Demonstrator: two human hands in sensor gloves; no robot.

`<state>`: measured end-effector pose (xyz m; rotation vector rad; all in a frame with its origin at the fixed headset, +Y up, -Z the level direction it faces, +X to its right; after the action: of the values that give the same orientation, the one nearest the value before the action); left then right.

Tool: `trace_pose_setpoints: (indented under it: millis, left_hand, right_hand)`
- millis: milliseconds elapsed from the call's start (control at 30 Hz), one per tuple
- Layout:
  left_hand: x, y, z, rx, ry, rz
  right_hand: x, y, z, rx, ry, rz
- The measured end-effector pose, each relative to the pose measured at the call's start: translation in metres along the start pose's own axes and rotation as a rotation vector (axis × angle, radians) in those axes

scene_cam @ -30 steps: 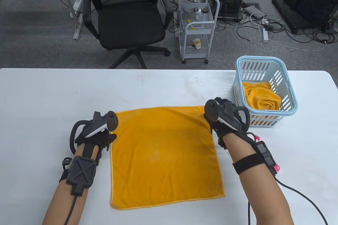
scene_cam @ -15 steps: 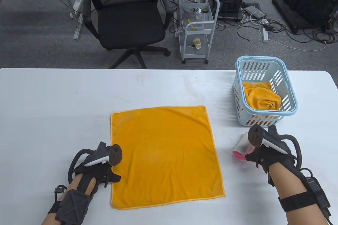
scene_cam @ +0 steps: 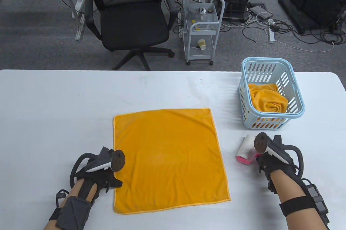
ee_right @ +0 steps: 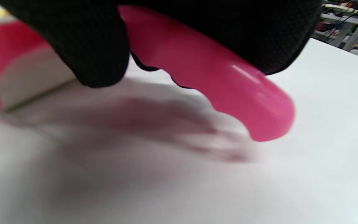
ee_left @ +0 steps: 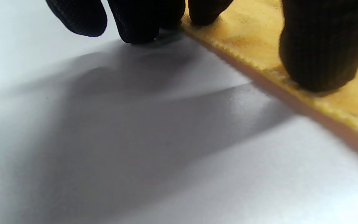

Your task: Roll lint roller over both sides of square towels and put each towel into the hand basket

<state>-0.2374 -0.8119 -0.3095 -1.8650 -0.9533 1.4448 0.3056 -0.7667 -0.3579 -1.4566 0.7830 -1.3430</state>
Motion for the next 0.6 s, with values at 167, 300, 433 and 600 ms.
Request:
trace_pose_setpoints:
  millis: [167,300,433,600]
  left_hand:
    - [0.0,0.0,-0.001,-0.002,0.013,-0.004]
    - [0.0,0.0,-0.001,-0.004,0.013,-0.007]
    - [0.0,0.0,-0.002,-0.002,0.015,-0.007]
    - [0.0,0.0,-0.002,-0.001,0.016,-0.009]
  right_hand:
    - [-0.044,-0.023,-0.087,-0.227,0.019,0.145]
    - [-0.059,-0.053,-0.177,-0.465,-0.021,0.2]
    - [-0.058,-0.092,-0.268,-0.679,-0.111,0.249]
    - [-0.045,-0.127,-0.336,-0.833,-0.195,0.257]
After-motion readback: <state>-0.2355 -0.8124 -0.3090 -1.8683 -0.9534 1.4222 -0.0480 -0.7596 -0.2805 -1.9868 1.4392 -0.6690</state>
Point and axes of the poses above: the tracker on the back of each hand, its own z axis roughly to the little-finger side, its own y axis roughly from the wrist to the fingertips, x = y × z, the point moved 4 cm from there along y, roughly from the wrist to the fingertips, and after that the axes turned 6 degrees about -y, right-handed, at the moved point
